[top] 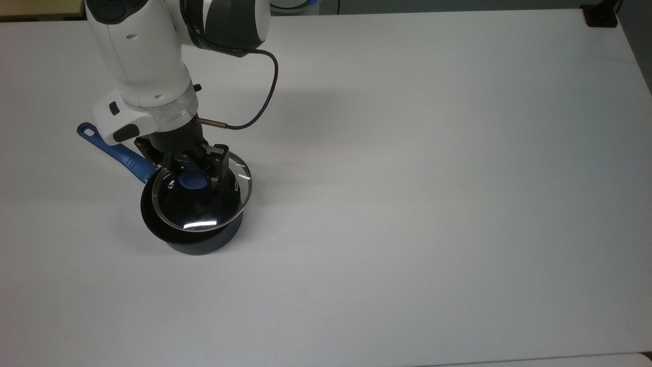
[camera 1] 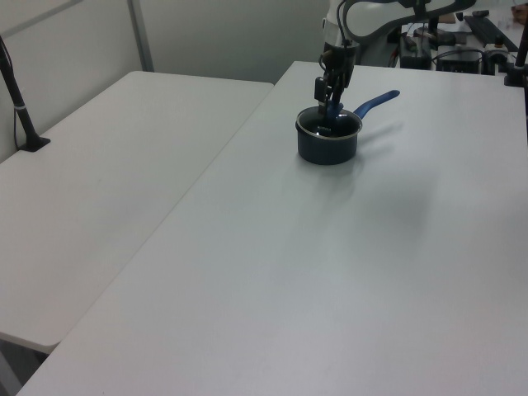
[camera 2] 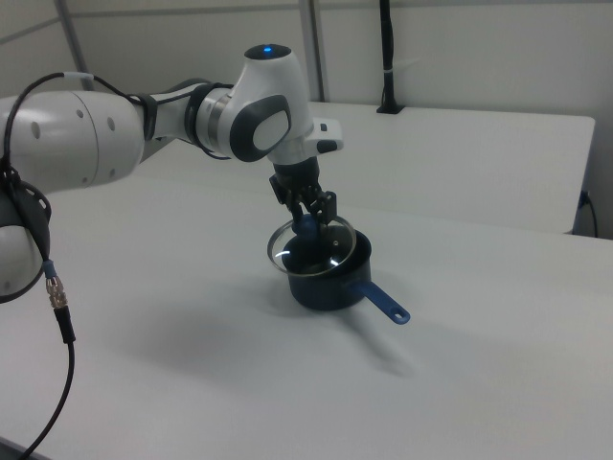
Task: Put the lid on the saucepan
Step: 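Lower the held lid onto the saucepan rim, then adjust the lid to seat it on the rim, then open the gripper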
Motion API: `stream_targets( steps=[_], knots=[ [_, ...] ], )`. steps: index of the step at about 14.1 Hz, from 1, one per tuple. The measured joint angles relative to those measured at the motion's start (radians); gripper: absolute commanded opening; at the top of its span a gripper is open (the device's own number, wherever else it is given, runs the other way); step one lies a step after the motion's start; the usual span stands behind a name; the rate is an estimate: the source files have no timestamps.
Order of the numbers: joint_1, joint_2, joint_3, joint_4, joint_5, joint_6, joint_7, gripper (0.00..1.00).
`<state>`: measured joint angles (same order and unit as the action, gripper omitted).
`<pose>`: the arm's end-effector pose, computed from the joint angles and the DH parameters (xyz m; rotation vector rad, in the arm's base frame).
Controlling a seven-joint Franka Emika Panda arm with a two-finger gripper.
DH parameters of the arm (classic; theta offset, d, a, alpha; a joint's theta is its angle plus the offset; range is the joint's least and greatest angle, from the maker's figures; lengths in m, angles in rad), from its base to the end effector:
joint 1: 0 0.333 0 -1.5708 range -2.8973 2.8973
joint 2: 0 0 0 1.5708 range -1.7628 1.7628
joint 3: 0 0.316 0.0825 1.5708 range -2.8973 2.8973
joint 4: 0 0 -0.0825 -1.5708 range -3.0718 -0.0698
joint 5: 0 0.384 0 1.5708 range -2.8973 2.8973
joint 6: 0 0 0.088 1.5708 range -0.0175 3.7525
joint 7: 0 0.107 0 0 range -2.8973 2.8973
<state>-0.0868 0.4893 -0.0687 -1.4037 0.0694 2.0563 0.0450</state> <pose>0.7091 -0.0981 0.4392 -3.0893 0.3367 -0.2586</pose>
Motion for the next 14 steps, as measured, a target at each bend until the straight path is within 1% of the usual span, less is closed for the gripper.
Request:
stream_targets(
  steps=[6, 9, 14],
  knots=[
    [0.000, 0.020, 0.000, 0.012, 0.000, 0.002, 0.001, 0.42],
    [-0.003, 0.033, 0.000, 0.012, 0.000, 0.048, 0.002, 0.42],
    [-0.013, 0.039, -0.005, 0.013, 0.000, 0.058, 0.002, 0.42]
  ],
)
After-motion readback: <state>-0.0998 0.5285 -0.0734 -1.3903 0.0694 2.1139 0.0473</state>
